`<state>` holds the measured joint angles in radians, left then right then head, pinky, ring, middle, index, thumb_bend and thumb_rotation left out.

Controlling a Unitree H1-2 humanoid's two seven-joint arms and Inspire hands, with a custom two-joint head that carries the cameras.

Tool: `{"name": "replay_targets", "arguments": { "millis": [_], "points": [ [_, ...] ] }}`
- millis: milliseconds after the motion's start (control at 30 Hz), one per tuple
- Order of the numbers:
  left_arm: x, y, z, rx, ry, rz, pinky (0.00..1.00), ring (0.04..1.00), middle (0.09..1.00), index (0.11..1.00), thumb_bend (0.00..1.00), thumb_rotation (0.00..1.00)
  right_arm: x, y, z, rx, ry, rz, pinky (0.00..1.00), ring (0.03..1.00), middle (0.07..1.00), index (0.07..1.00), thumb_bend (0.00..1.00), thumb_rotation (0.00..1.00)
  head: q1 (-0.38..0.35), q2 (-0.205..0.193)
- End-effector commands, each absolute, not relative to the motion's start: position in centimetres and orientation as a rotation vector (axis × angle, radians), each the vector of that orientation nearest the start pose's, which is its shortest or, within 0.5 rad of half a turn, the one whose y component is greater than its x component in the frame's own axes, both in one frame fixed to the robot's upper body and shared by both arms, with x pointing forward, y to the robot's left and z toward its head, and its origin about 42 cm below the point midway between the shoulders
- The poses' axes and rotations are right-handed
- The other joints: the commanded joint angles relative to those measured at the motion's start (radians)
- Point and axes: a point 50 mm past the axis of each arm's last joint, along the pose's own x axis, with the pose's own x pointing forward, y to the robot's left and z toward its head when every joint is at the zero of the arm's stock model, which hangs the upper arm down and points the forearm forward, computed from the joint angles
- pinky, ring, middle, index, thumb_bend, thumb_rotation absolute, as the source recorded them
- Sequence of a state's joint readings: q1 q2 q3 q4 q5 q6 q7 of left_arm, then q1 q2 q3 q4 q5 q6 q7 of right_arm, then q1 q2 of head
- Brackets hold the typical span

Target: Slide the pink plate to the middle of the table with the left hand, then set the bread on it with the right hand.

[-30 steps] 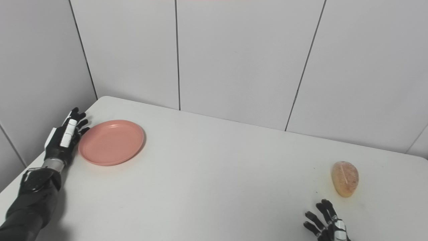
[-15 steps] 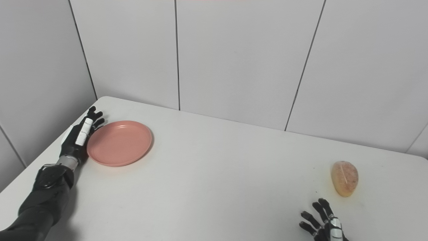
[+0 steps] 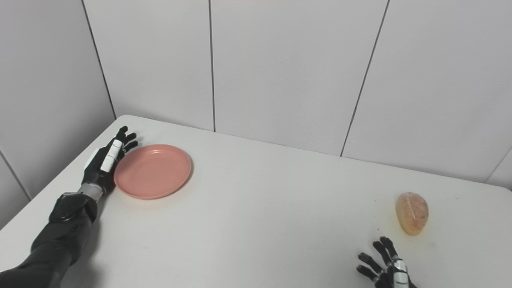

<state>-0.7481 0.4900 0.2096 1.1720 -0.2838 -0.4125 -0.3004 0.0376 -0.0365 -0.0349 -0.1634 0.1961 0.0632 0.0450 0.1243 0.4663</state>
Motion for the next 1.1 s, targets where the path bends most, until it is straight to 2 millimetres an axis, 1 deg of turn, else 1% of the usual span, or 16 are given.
{"name": "replay_targets", "arguments": {
  "millis": [0,67,200,500,700,933,1067],
  "points": [
    [48.9,40.8,18.2,0.037,-0.144,0.029,0.80,0.921,0.928,0.975,1.00,0.82,27.1,-22.9,12.4,0.153,-0.046,0.028,0.72,0.768,0.897,0.899,0.69,1.00,0.000,0.000],
    [49.1,40.5,18.0,0.034,-0.134,0.026,0.82,0.908,0.928,0.980,1.00,0.81,27.1,-22.9,12.4,0.152,-0.049,0.029,0.72,0.769,0.897,0.900,0.69,1.00,-0.002,0.000],
    [49.2,39.6,17.7,0.033,-0.135,0.000,0.84,0.915,0.937,0.995,1.00,0.80,27.0,-22.7,12.5,0.154,-0.051,0.033,0.72,0.770,0.899,0.905,0.68,1.00,-0.010,0.004],
    [49.3,38.3,17.5,0.041,-0.129,0.008,0.83,0.899,0.932,0.978,1.00,0.82,27.0,-22.6,12.5,0.150,-0.058,0.036,0.72,0.760,0.895,0.902,0.70,1.00,-0.031,0.010],
    [49.5,37.4,17.6,0.023,-0.118,-0.013,0.86,0.914,0.931,0.985,0.98,0.82,27.0,-22.4,12.6,0.139,-0.060,0.028,0.71,0.749,0.885,0.897,0.70,1.00,-0.040,0.015],
    [49.4,36.1,17.8,0.023,-0.109,-0.036,0.83,0.891,0.923,0.981,1.00,0.81,27.0,-22.2,12.5,0.134,-0.061,0.027,0.70,0.743,0.879,0.892,0.70,1.00,-0.056,0.020],
    [49.3,34.8,18.2,0.026,-0.102,-0.047,0.81,0.888,0.919,0.980,0.99,0.81,26.9,-21.9,12.6,0.129,-0.066,0.027,0.69,0.742,0.879,0.891,0.70,1.00,-0.076,0.025]
  ]
}}
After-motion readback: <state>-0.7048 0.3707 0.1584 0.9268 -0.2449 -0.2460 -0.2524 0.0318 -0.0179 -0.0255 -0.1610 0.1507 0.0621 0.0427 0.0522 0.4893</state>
